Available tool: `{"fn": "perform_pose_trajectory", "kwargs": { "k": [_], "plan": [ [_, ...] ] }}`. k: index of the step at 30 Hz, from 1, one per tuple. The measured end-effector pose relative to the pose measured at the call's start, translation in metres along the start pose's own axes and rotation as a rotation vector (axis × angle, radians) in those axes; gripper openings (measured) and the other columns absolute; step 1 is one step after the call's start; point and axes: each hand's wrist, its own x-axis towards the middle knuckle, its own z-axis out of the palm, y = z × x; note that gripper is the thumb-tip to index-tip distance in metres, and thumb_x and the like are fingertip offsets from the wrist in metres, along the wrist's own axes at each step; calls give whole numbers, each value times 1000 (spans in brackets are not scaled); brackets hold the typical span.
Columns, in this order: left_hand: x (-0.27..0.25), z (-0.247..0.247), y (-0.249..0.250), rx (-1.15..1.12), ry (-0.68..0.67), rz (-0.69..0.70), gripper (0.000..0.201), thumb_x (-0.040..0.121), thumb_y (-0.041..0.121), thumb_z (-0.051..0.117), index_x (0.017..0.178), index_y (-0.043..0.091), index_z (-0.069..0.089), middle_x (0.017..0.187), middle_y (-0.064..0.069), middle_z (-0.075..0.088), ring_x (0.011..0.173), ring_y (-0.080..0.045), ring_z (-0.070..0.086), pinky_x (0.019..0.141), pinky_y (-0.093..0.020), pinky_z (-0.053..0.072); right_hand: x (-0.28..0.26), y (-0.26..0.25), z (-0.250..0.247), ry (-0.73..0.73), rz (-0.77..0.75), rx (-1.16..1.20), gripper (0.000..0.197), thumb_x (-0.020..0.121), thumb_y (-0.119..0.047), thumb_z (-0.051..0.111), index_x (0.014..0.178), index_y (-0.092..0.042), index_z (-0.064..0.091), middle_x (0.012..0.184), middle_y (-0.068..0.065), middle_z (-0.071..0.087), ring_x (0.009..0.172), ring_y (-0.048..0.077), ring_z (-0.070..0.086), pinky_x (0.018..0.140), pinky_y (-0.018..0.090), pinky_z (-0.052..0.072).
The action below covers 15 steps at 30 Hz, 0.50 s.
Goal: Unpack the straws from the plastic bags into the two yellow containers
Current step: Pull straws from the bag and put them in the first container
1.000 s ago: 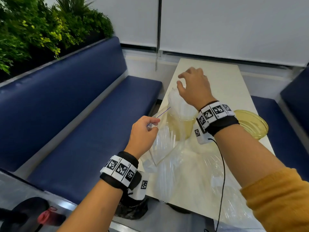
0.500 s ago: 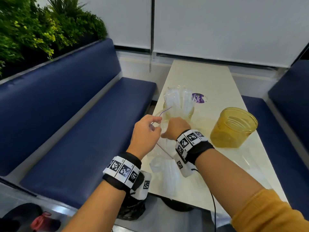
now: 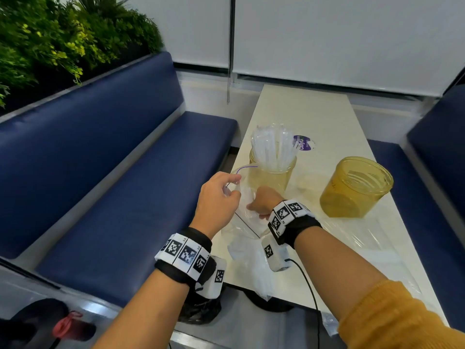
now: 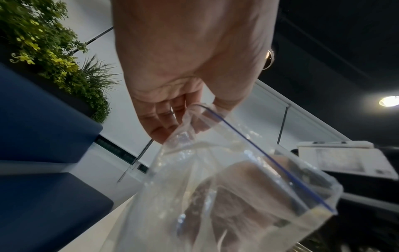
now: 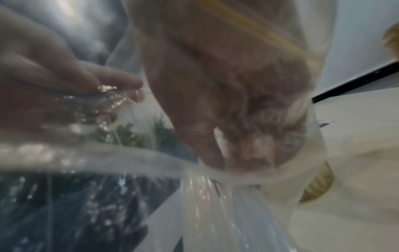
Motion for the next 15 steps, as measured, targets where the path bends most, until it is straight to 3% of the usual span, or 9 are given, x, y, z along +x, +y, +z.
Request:
{"fn": "perform_pose_trajectory", "kwargs": {
  "k": [3, 6, 9, 13, 15],
  "plan": [
    [3, -2, -4, 18, 18, -23, 31, 90, 9, 64, 118, 20, 72, 105, 13, 64, 83, -9, 59, 76, -20, 49, 0, 1, -6, 46, -41, 14, 14, 98, -16, 51, 88, -7, 56, 68, 7, 62, 73, 29, 70, 73, 38, 59],
    [6, -3, -7, 37, 30, -43, 31, 89, 13, 67, 119, 18, 71, 110, 10, 65, 97, -11, 62, 87, -28, 53, -3, 2, -16, 133, -91, 10, 12, 97, -15, 53, 87, -9, 54, 81, 11, 67, 76, 30, 71, 75, 40, 61],
    [9, 0, -9, 83, 20, -50, 36, 87, 19, 72, 123, 19, 69, 112, 10, 62, 104, -10, 60, 85, -20, 47, -5, 2, -22, 222, -117, -4, 23, 96, -19, 58, 77, -15, 47, 96, 16, 71, 83, 32, 72, 65, 37, 58],
    [9, 7, -6, 172, 7, -39, 45, 83, 27, 76, 127, 21, 65, 117, 11, 58, 96, -5, 55, 74, -6, 35, -14, -1, -29, 248, -161, 31, 19, 96, -27, 64, 93, -12, 54, 103, 18, 69, 92, 34, 71, 82, 42, 60],
    [9, 10, -3, 190, -22, -50, 53, 81, 32, 78, 130, 22, 62, 118, 11, 55, 91, -5, 54, 73, -11, 40, -19, -3, -35, 278, -215, 70, 19, 95, -28, 65, 94, -10, 58, 102, 18, 69, 92, 34, 70, 85, 45, 58]
  ]
}}
